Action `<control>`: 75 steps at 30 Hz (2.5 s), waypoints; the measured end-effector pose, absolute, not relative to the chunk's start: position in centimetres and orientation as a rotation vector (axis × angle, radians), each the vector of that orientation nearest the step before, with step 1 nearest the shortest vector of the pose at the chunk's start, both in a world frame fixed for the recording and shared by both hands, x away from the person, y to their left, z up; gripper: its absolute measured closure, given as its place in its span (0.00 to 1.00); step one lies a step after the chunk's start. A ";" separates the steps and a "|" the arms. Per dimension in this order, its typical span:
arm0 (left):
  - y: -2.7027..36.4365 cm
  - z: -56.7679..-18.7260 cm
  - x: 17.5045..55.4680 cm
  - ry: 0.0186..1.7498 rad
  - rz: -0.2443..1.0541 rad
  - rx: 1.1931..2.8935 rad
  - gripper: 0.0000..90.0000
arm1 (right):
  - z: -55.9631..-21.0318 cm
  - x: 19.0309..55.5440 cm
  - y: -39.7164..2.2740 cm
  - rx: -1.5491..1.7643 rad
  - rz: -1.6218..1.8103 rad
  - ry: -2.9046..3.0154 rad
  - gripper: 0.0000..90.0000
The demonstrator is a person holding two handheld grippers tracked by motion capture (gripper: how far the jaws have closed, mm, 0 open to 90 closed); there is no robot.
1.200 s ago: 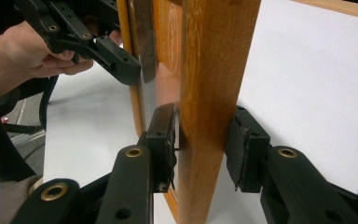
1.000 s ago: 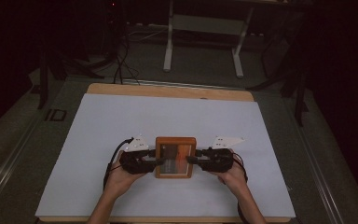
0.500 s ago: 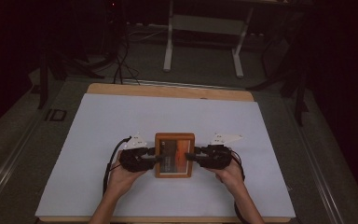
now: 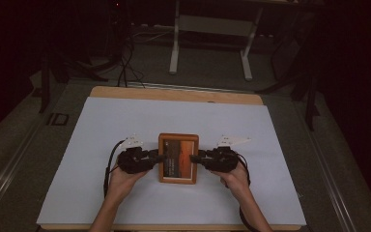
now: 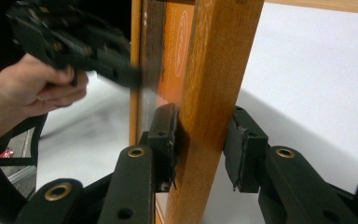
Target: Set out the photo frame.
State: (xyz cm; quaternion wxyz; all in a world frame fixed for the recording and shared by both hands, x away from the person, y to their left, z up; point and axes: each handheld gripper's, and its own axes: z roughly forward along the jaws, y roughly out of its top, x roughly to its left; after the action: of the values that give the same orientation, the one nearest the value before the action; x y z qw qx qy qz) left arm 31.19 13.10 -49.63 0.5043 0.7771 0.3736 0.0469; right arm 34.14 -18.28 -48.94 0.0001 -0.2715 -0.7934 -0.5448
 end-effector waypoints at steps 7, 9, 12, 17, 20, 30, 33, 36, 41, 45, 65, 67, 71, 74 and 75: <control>13.0 -49.7 31.0 0.886 0.123 1.870 0.68 | -49.1 34.1 -18.3 -0.858 -1.725 -2.487 0.73; 13.0 -49.5 30.9 0.888 0.148 1.872 0.69 | -49.0 34.2 -18.1 -0.862 -1.729 -2.500 0.72; 13.1 -49.5 30.9 0.900 0.159 1.861 0.69 | -49.1 34.2 -17.8 -0.863 -1.743 -2.509 0.72; 13.3 -49.5 31.0 0.916 0.175 1.851 0.69 | -49.1 34.5 -17.4 -0.875 -1.744 -2.507 0.72; 13.3 -49.6 31.1 0.913 0.176 1.849 0.69 | -49.3 34.6 -17.4 -0.885 -1.749 -2.498 0.72; 13.0 -49.6 31.1 0.896 0.190 1.855 0.69 | -49.6 34.5 -17.9 -0.860 -1.748 -2.499 0.72; 13.0 -49.6 31.1 0.901 0.194 1.854 0.68 | -49.6 34.5 -17.9 -0.861 -1.748 -2.497 0.72; 13.0 -49.7 31.1 0.900 0.186 1.859 0.67 | -49.7 34.5 -17.9 -0.877 -1.739 -2.516 0.68; 13.1 -49.8 31.1 0.902 0.179 1.867 0.61 | -49.7 34.6 -18.3 -0.916 -1.735 -2.509 0.60; 13.4 -49.8 31.1 0.919 0.181 1.862 0.60 | -49.6 34.5 -18.7 -0.919 -1.736 -2.501 0.56; 15.6 -48.5 30.6 0.926 0.202 1.801 0.60 | -48.2 33.0 -20.2 -0.862 -1.729 -2.579 0.53; 16.2 -48.2 30.6 0.933 0.207 1.786 0.60 | -48.3 33.0 -20.6 -0.880 -1.731 -2.577 0.53; 17.2 -47.9 30.6 0.959 0.222 1.769 0.59 | -48.4 33.1 -21.2 -0.914 -1.731 -2.573 0.52; 17.7 -47.7 30.5 0.975 0.231 1.755 0.59 | -48.2 33.2 -21.8 -0.942 -1.741 -2.569 0.52; 17.9 -47.7 30.6 0.982 0.236 1.752 0.59 | -48.2 33.2 -22.1 -0.953 -1.747 -2.565 0.52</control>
State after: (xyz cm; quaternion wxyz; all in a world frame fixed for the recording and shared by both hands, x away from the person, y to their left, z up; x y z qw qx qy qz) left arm 30.55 17.94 -47.69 0.5308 0.7343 0.4114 0.0990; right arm 33.18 -22.07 -48.18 -0.0525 -0.2931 -0.7890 -0.5374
